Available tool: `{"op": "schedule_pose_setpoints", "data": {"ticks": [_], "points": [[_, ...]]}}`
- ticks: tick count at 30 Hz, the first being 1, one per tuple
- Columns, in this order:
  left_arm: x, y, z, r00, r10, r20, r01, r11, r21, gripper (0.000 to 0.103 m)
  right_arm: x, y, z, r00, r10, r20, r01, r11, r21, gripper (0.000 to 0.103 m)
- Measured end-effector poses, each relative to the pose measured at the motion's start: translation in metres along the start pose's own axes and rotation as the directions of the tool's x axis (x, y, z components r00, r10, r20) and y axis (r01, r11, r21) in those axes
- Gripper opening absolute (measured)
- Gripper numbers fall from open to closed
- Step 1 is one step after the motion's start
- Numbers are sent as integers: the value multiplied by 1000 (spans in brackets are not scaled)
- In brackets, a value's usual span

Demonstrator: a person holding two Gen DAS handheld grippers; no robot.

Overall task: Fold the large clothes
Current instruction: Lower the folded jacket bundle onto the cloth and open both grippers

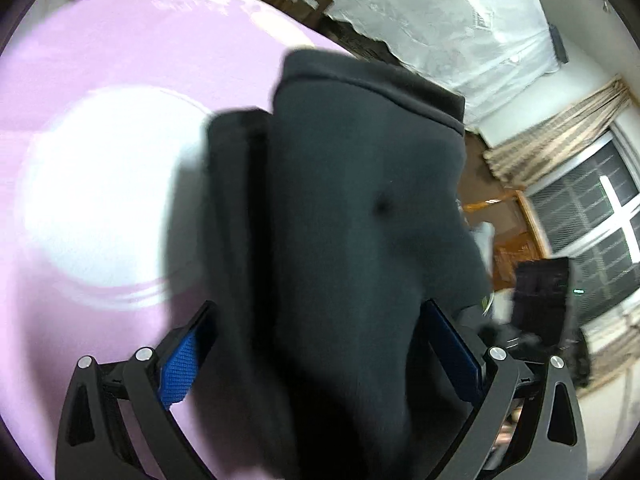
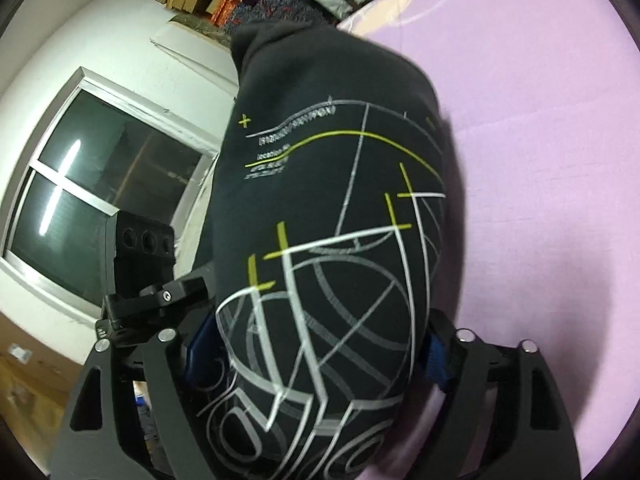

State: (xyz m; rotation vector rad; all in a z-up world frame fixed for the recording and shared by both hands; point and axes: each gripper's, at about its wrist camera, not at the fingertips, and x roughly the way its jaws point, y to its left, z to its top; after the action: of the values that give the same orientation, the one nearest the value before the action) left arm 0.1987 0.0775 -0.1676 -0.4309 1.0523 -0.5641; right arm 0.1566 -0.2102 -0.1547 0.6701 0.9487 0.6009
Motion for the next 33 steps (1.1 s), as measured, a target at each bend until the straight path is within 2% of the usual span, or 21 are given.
{"op": "schedule_pose_setpoints", "data": {"ticks": [3,5,6,7,8,10,12,16,19,22,25,27,29,32,33], "points": [[-25,-6,-12,989,124,85,-128,991,37,100,-26,8,-8,995,-55,87,57,998,-28,83],[-34,-14,-17,973,194,124,-203,977,59,99,-49,20,-16,976,-119,184,134,989,-69,80],[-36,-18,-20,967,218,134,-229,970,76,99,-57,28,-19,963,-149,222,175,980,-100,75],[-36,-22,-22,961,241,138,-256,962,98,99,-63,39,-23,948,-180,261,223,964,-145,61],[-34,-27,-25,949,283,141,-301,946,123,99,-65,46,-26,942,-191,275,243,956,-167,45],[-26,-32,-30,927,349,141,-368,918,149,100,-57,58,-30,946,-199,256,256,943,-215,26],[-17,-32,-33,907,398,139,-417,896,153,100,-43,62,-37,938,-230,259,295,922,-249,26],[-26,-31,-40,908,390,152,-410,903,133,99,-28,56,-41,943,-227,244,286,927,-242,26],[-38,-47,-48,886,411,214,-448,878,168,99,-33,58,-42,937,-246,246,300,931,-209,27],[-52,-60,-62,875,411,256,-463,864,196,99,-42,58,-44,935,-246,254,295,939,-177,40],[-67,-79,-76,857,410,314,-485,847,217,99,-58,67,-64,918,-270,292,331,926,-183,51],[-79,-93,-87,840,407,358,-502,834,229,99,-70,76,-74,912,-263,315,331,926,-183,53],[-90,-107,-97,820,404,405,-522,817,243,99,-85,82,-84,905,-254,341,327,928,-179,62],[-109,-129,-111,790,393,470,-548,797,254,99,-109,95,-93,882,-246,402,334,928,-164,77],[-113,-134,-115,786,387,482,-549,795,256,99,-118,100,-96,873,-240,424,332,930,-158,80]]}}
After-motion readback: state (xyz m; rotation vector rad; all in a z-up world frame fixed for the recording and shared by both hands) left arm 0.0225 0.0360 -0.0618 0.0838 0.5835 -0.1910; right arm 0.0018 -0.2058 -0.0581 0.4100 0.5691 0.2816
